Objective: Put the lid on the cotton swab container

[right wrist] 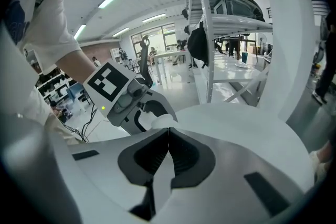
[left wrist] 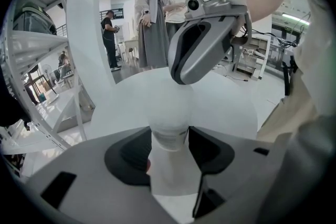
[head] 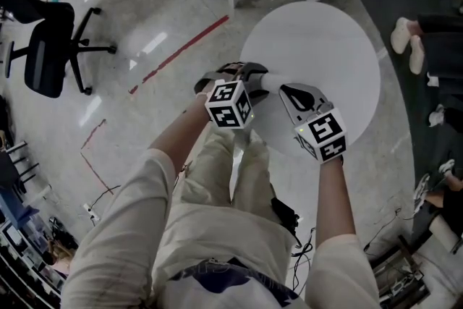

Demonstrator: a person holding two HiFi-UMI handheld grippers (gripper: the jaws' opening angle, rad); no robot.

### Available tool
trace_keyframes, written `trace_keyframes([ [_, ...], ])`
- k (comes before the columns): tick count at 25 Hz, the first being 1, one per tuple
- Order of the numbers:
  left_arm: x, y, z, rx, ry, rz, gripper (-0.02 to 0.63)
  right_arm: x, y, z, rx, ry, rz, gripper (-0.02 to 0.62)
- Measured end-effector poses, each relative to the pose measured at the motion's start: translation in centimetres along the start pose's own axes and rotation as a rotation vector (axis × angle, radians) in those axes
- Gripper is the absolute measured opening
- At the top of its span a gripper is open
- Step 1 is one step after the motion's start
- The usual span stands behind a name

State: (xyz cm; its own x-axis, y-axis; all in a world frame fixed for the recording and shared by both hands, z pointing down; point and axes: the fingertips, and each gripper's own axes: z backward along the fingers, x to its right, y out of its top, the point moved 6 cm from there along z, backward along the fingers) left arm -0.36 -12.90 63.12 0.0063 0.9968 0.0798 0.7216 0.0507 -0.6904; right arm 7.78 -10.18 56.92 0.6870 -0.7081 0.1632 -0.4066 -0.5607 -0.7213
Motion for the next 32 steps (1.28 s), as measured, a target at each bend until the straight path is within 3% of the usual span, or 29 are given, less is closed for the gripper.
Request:
trace_keyframes([
  [8, -0.5, -0.9, 1.4, 0.050, 0.075, 0.044, 0.218, 0.7, 0.1, 0.3, 0.078, -0.021, -0.026, 0.009],
  [17, 1.1, 1.2, 7.4, 0.121, 0.238, 0.126, 0.218, 2.5, 2.3, 6.0, 0.374, -0.259, -0.297, 0.009],
  [20, 1.2, 3.2, 10.8, 0.163, 0.359, 0.170, 0.218, 2.4, 3.6, 8.6, 0.461, -0.323, -0.322, 0.009],
  [26, 2.3, 8.8, 19.1, 0.382, 0.697, 0.418, 0.207, -0.1, 6.5, 15.0, 0.603, -0.420, -0.269, 0.009],
  [32, 6.1, 15.7, 25.6, 0.556, 0.972, 0.412, 0.164, -3.2, 8.9, 20.2, 0.725, -0.469, -0.147, 0.009],
])
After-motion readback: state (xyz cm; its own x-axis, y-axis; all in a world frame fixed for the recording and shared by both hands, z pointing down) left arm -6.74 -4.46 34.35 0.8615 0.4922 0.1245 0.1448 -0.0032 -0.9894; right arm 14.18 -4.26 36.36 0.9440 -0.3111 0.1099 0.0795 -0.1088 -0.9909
